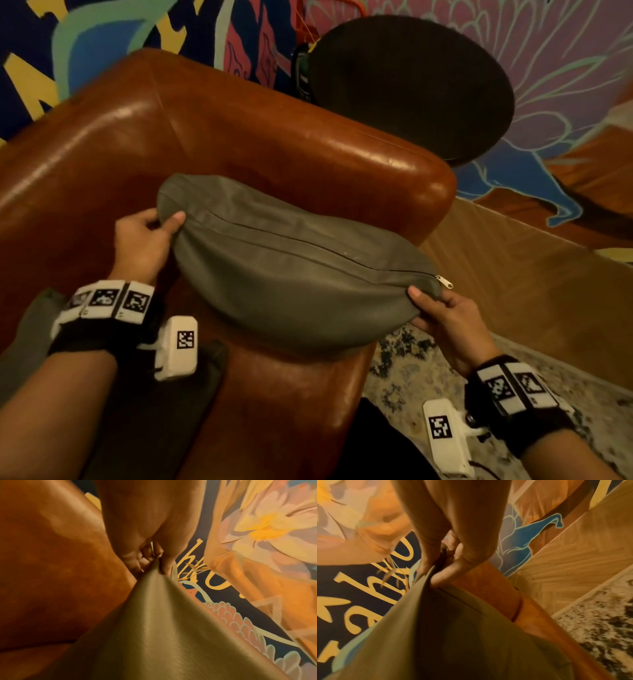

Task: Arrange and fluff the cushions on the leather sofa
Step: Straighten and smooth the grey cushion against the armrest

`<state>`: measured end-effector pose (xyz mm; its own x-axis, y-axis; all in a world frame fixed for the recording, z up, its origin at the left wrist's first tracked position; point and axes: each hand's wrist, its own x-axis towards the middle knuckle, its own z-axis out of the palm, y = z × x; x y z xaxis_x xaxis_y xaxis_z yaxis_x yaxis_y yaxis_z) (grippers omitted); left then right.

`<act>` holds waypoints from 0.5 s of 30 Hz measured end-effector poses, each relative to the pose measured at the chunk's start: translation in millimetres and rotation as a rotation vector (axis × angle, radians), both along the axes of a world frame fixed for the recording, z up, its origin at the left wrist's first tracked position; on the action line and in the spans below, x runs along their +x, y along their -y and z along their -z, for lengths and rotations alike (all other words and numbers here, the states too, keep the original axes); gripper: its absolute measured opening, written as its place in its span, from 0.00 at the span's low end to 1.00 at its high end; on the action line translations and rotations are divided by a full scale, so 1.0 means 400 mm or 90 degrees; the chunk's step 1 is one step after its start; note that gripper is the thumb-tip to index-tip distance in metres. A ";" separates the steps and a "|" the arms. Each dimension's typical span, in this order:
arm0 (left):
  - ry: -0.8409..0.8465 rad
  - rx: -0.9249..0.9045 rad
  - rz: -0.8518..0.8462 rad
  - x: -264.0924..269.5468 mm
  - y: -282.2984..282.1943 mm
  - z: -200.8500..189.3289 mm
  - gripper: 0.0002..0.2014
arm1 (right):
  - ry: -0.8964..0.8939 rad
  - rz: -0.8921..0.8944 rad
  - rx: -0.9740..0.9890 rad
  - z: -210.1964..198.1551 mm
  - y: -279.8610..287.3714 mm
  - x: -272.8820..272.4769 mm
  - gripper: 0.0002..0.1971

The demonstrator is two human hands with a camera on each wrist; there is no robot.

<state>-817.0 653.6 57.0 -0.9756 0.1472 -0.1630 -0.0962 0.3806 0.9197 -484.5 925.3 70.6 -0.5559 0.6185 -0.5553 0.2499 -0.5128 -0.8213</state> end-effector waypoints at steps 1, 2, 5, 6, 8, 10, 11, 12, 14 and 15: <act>-0.012 -0.020 0.004 -0.021 0.000 -0.011 0.15 | -0.018 0.010 0.008 -0.003 -0.005 -0.007 0.20; -0.024 -0.030 0.007 -0.042 -0.004 -0.014 0.12 | -0.028 0.025 0.013 -0.003 -0.009 -0.018 0.19; 0.013 0.000 -0.004 -0.044 -0.052 -0.011 0.06 | 0.001 0.075 0.014 0.019 -0.015 -0.054 0.30; 0.053 0.042 0.000 -0.030 -0.068 0.002 0.05 | 0.013 0.093 -0.003 0.029 -0.016 -0.060 0.33; 0.108 0.105 -0.012 0.013 -0.082 0.026 0.06 | 0.026 0.117 -0.019 0.048 -0.019 -0.060 0.27; 0.088 0.050 -0.029 0.028 -0.074 0.063 0.08 | 0.051 0.109 0.001 0.054 -0.019 -0.059 0.12; 0.088 0.020 -0.051 0.029 -0.069 0.075 0.08 | 0.078 0.105 0.016 0.055 -0.015 -0.063 0.09; 0.099 -0.003 -0.079 0.027 -0.072 0.080 0.10 | 0.113 0.101 0.035 0.062 -0.013 -0.067 0.08; 0.086 -0.093 -0.130 0.024 -0.095 0.074 0.16 | 0.168 0.109 0.066 0.066 -0.001 -0.084 0.13; 0.061 -0.152 -0.152 0.022 -0.114 0.063 0.16 | 0.205 0.115 0.109 0.067 0.001 -0.095 0.18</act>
<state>-808.1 699.4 31.6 -0.9566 -0.1371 -0.2571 -0.2898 0.5402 0.7901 -522.4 924.8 43.9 -0.2442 0.7892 -0.5635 0.4258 -0.4349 -0.7935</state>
